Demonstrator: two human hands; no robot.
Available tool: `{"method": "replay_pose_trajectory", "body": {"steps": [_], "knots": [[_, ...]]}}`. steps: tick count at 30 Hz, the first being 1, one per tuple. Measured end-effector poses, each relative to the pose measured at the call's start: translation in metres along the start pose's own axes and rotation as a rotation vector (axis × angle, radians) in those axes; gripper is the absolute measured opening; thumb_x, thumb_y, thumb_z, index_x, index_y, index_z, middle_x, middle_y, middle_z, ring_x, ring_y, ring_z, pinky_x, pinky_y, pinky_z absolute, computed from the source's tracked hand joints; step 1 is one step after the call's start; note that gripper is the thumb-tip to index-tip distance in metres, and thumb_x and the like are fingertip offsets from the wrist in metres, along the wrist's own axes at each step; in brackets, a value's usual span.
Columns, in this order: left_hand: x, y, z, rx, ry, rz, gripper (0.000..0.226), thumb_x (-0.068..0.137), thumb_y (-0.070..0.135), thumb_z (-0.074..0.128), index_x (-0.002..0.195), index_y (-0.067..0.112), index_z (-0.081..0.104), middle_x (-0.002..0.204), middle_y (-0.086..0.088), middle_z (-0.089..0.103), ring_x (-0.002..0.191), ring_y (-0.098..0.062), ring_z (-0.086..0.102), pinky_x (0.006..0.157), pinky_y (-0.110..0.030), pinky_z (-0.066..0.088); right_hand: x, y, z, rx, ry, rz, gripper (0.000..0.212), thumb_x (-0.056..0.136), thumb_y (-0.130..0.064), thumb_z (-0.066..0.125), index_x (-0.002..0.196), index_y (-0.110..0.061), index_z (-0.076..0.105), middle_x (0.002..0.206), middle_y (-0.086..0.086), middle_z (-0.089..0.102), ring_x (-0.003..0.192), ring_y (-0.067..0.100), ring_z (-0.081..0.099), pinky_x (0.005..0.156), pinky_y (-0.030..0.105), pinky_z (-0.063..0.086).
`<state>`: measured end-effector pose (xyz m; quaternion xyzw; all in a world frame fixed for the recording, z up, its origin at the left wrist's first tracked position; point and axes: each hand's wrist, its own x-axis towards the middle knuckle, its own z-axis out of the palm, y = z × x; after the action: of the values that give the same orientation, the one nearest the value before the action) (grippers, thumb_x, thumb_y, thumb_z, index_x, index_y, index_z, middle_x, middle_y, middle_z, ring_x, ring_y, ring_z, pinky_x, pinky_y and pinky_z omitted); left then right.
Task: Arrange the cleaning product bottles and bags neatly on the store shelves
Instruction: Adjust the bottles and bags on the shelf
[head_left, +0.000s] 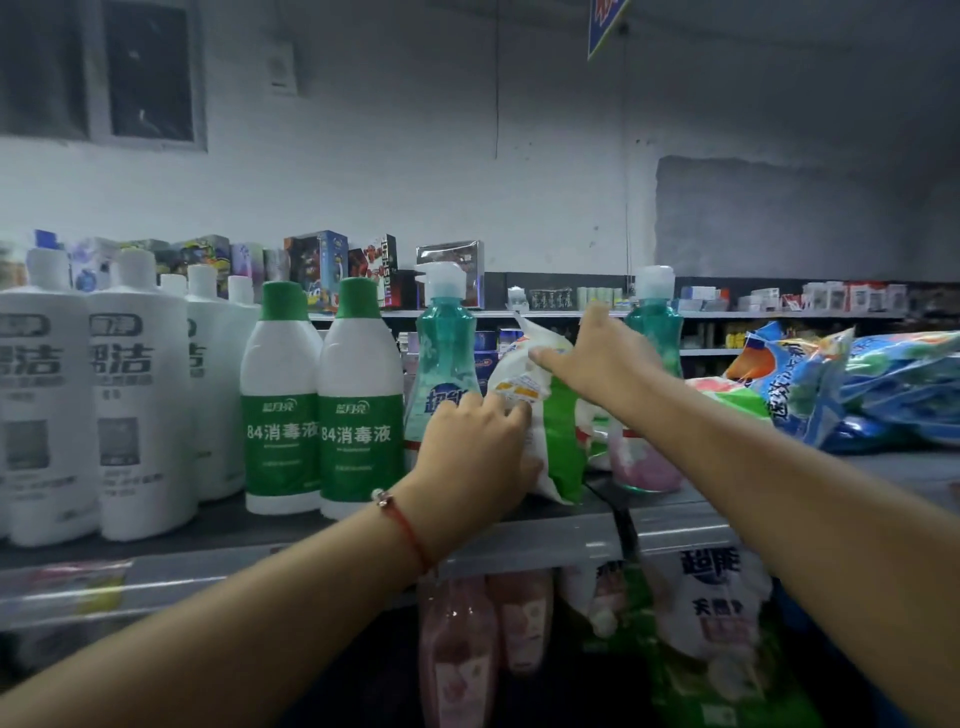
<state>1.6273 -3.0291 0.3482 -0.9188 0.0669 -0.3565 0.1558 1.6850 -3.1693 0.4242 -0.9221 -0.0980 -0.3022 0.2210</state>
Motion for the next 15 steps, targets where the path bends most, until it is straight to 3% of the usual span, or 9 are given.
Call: {"method": "replay_pose_trajectory", "body": {"steps": [3, 5, 8, 10, 12, 15], "knots": [[0.004, 0.017, 0.012, -0.055, -0.028, -0.054, 0.066, 0.094, 0.063, 0.049, 0.140, 0.016, 0.046, 0.133, -0.012, 0.057, 0.116, -0.033, 0.056, 0.092, -0.041, 0.048, 0.012, 0.003, 0.011, 0.020, -0.042, 0.001, 0.037, 0.096, -0.046, 0.059, 0.102, -0.009, 0.060, 0.095, 0.007, 0.067, 0.072, 0.024, 0.056, 0.058, 0.029, 0.036], [0.004, 0.029, 0.018, -0.152, -0.034, -0.123, 0.073, 0.093, 0.065, 0.051, 0.144, 0.013, 0.043, 0.133, -0.013, 0.055, 0.116, -0.034, 0.057, 0.087, -0.040, 0.049, 0.016, 0.007, 0.014, 0.116, -0.011, -0.007, 0.021, 0.097, -0.028, 0.059, 0.103, -0.009, 0.066, 0.089, 0.007, 0.066, 0.063, 0.017, 0.051, 0.051, 0.027, 0.032], [0.001, 0.042, 0.024, -0.394, 0.013, -0.221, 0.098, 0.092, 0.060, 0.057, 0.160, 0.011, 0.008, 0.146, -0.017, 0.038, 0.123, -0.039, 0.054, 0.089, -0.044, 0.052, 0.015, 0.001, 0.004, 0.325, 0.101, -0.033, 0.014, 0.093, -0.023, 0.062, 0.096, -0.010, 0.066, 0.083, 0.004, 0.062, 0.071, 0.021, 0.054, 0.053, 0.027, 0.033], [-0.002, 0.048, 0.019, -0.587, 0.088, -0.283, 0.110, 0.090, 0.060, 0.060, 0.160, 0.016, -0.013, 0.153, -0.015, 0.029, 0.129, -0.036, 0.050, 0.096, -0.044, 0.051, 0.010, -0.008, -0.015, 0.454, 0.169, -0.091, 0.019, 0.093, -0.028, 0.063, 0.085, -0.010, 0.063, 0.072, 0.000, 0.057, 0.069, 0.020, 0.053, 0.053, 0.028, 0.036], [-0.005, 0.054, 0.005, -0.837, 0.172, -0.343, 0.117, 0.087, 0.060, 0.065, 0.157, 0.025, -0.023, 0.154, -0.008, 0.028, 0.129, -0.029, 0.050, 0.101, -0.040, 0.049, -0.001, -0.018, -0.037, 0.590, 0.206, -0.165, 0.022, 0.094, -0.030, 0.064, 0.083, -0.011, 0.063, 0.073, 0.001, 0.061, 0.069, 0.021, 0.059, 0.057, 0.032, 0.047], [-0.012, 0.061, -0.019, -1.091, 0.287, -0.379, 0.123, 0.082, 0.057, 0.074, 0.156, 0.033, -0.022, 0.148, 0.002, 0.031, 0.124, -0.013, 0.044, 0.096, -0.028, 0.039, -0.020, -0.027, -0.061, 0.783, 0.221, -0.233, 0.015, 0.091, -0.030, 0.067, 0.086, -0.017, 0.066, 0.087, 0.006, 0.072, 0.082, 0.030, 0.071, 0.074, 0.053, 0.059]]}}
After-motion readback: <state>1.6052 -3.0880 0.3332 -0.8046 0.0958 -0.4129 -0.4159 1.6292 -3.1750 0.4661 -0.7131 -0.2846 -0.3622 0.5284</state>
